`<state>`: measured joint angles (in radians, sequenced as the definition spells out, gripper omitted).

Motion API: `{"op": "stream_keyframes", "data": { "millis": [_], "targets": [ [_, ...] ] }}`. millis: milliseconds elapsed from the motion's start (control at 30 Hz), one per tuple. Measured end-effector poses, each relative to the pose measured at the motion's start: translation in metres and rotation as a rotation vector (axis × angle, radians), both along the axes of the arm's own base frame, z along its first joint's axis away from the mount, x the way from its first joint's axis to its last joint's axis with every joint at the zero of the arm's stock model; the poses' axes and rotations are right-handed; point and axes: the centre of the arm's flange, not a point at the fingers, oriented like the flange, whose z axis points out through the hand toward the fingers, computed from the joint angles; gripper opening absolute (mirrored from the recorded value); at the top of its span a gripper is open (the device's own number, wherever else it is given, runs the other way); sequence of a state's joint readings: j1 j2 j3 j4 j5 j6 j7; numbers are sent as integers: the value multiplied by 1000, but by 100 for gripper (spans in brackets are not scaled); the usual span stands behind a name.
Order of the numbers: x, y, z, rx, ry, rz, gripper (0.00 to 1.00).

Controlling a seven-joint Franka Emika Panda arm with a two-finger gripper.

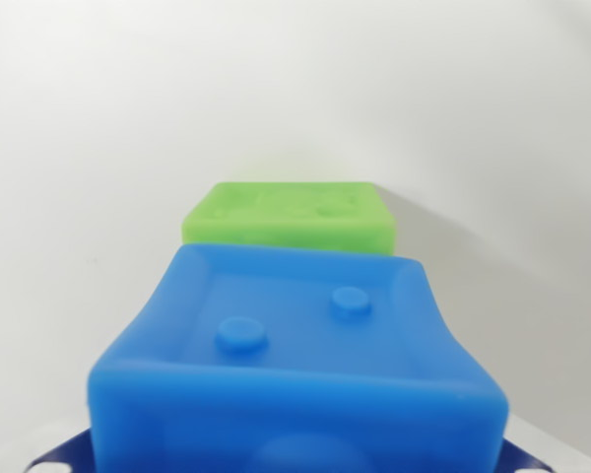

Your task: Stack cube

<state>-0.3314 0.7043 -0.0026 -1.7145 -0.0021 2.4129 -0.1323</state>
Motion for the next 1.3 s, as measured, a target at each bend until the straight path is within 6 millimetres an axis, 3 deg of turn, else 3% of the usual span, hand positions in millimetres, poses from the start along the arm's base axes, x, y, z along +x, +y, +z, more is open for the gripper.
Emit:
{"op": "stream_keyframes", "data": {
  "millis": [567, 600, 1300],
  "targets": [
    [0, 0, -11, 0, -1, 0, 0],
    [0, 0, -10, 0, -1, 0, 100],
    [0, 0, -10, -1, -2, 0, 100]
  ]
}}
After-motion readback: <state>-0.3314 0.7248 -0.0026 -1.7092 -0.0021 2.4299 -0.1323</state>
